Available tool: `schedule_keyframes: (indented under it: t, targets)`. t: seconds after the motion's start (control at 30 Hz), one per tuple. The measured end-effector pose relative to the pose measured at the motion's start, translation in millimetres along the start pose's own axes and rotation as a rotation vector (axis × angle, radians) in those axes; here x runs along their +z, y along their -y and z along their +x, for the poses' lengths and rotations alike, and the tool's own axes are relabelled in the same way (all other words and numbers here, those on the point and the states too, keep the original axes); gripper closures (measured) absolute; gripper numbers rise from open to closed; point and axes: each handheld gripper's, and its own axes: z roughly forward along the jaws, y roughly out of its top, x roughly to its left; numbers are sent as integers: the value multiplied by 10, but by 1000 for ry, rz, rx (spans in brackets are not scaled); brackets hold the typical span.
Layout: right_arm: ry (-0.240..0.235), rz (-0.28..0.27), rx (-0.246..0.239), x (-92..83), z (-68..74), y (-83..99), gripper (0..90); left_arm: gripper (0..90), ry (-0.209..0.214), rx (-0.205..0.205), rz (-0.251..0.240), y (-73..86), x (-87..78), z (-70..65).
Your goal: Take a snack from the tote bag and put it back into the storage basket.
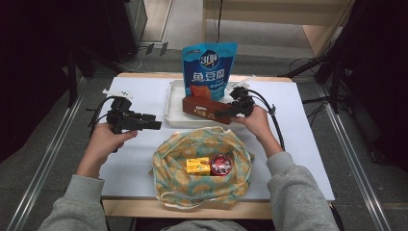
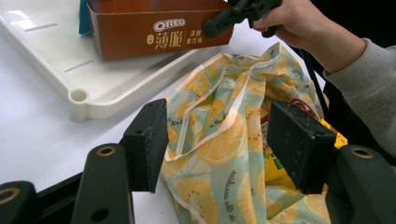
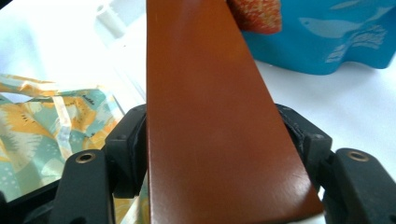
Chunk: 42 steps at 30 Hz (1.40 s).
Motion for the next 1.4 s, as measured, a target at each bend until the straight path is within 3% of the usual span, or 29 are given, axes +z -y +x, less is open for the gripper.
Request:
schedule_keyframes:
  t: [0.23,0.7,1.4]
  targets:
    - [18,9,-28,-21,19,-5,381,393,1,1,1,0,3,0]
    - [41,35,-39,-83,11,-23,374,393,0,-2,0,0,0,-2]
    - [29,-17,-29,42,-105,-36,372,393,4,2,1,1,13,-2]
